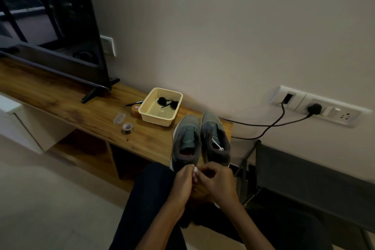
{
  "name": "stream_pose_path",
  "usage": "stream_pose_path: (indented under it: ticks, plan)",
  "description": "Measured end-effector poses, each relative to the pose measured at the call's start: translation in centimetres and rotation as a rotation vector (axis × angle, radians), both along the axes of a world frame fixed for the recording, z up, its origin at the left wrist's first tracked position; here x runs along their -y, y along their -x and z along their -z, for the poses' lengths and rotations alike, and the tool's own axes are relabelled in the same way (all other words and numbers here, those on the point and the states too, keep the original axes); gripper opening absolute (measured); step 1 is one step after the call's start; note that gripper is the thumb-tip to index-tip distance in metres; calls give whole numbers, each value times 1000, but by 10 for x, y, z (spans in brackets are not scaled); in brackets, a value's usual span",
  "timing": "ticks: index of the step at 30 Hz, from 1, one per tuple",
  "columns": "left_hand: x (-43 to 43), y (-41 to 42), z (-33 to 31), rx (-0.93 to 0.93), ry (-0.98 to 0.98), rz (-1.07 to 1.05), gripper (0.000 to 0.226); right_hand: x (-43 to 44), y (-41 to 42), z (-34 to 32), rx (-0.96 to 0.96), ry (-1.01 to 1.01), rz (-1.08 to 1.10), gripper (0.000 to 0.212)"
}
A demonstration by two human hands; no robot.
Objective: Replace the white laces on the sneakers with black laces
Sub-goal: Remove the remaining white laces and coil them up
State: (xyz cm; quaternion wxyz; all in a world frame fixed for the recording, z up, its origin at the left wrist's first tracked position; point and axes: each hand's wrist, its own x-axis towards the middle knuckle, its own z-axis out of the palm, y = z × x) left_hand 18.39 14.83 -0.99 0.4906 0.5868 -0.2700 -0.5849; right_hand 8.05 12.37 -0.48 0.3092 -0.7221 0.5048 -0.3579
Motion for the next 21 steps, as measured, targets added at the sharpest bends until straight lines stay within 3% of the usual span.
stream_pose_path:
  ticks: [4, 8, 15, 18, 21]
  plan:
    - [3, -6, -1, -32, 38, -44, 36, 3, -5, 3, -62, 235, -67, 5]
    - [4, -9, 2, -56, 97, -117, 29, 0, -12, 5, -161, 397, -119, 16]
    - [10, -13, 8, -9, 100, -105, 24, 14, -13, 6, -136, 317, -134, 11]
    - [14, -17, 8, 75, 93, -34, 39, 15, -9, 4, -107, 304, -116, 15]
    - [16, -20, 8, 31, 84, -135, 42, 13, -8, -2, 17, 104, -21, 17]
